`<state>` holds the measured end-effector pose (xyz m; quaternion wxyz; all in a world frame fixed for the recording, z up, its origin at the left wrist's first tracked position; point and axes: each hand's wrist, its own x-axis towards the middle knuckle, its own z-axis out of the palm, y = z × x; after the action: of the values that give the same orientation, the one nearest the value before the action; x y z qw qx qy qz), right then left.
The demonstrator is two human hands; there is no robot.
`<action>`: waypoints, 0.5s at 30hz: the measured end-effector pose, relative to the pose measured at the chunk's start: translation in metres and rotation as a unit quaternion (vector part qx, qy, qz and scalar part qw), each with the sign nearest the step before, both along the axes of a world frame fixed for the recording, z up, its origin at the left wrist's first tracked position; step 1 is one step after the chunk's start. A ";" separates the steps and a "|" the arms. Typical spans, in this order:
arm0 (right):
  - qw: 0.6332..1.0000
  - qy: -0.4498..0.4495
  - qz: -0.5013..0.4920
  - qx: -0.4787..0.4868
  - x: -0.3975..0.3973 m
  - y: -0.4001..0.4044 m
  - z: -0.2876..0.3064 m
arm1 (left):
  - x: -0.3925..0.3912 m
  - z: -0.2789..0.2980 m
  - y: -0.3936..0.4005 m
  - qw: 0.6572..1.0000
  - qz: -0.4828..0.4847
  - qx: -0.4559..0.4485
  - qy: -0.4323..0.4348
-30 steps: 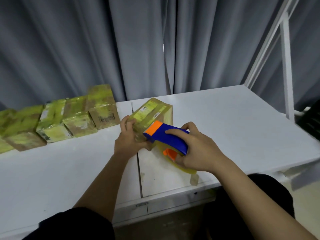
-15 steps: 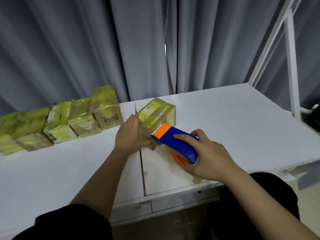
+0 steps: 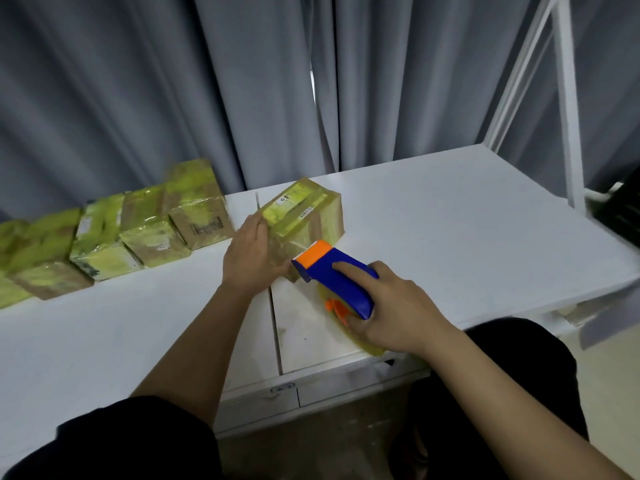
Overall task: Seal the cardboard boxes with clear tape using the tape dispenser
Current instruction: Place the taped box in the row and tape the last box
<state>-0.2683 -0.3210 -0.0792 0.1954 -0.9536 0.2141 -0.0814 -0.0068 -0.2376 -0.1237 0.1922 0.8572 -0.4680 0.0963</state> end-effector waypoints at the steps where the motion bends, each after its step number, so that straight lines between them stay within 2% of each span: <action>1: 1.000 -0.015 -0.006 0.009 -0.003 0.002 0.001 | 0.002 0.001 -0.001 1.000 0.001 0.001 -0.001; 3: 1.000 -0.027 -0.010 0.006 -0.011 0.007 0.007 | 0.006 0.003 -0.001 1.000 -0.002 0.017 -0.004; 8: 1.000 0.013 -0.014 -0.024 -0.020 0.015 0.016 | 0.015 0.012 -0.007 0.997 -0.009 0.077 -0.010; 12: 0.998 0.048 0.004 -0.038 -0.014 0.011 0.013 | 0.012 0.007 -0.006 0.990 0.010 0.117 -0.081; 15: 0.997 0.069 0.009 -0.022 -0.010 0.014 0.015 | 0.009 0.007 -0.006 0.993 0.004 0.096 -0.070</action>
<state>-0.2787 -0.3072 -0.0641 0.1602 -0.9629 0.2163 -0.0178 0.0026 -0.2435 -0.1170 0.0747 0.8649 -0.4837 0.1117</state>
